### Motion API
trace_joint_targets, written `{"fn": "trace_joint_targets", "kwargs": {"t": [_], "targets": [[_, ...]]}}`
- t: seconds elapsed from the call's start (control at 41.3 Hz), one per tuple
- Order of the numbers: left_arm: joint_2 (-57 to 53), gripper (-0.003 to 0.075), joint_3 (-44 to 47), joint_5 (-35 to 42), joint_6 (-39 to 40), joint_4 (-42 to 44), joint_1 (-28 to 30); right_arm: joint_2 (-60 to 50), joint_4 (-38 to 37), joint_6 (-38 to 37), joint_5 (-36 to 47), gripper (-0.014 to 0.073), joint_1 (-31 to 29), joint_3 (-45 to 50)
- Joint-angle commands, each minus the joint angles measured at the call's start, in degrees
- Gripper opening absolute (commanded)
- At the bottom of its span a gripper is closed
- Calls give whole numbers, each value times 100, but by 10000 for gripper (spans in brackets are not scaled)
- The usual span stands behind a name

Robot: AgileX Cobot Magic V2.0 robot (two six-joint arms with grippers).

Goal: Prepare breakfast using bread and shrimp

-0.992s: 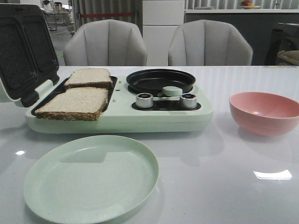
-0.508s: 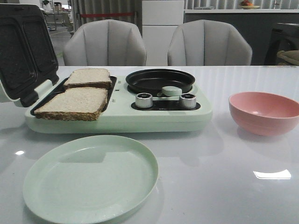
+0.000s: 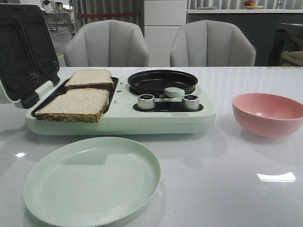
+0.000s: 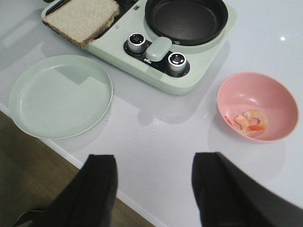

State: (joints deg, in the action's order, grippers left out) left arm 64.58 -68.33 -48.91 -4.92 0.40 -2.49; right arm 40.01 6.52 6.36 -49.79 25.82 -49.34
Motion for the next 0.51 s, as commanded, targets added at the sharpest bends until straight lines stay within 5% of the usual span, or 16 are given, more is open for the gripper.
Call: {"fn": "trace_joint_targets", "kwargs": {"t": [0.0, 0.169, 0.484], "targets": [[-34, 312, -217, 521, -357, -512, 552, -20, -19, 20, 405, 473, -6, -156], [278, 155, -217, 660, -862, -1249, 1312, -20, -19, 20, 405, 473, -6, -156], [1337, 145, -328, 1167, -1726, -2400, 1707, -20, -19, 20, 405, 473, -6, -156]]}}
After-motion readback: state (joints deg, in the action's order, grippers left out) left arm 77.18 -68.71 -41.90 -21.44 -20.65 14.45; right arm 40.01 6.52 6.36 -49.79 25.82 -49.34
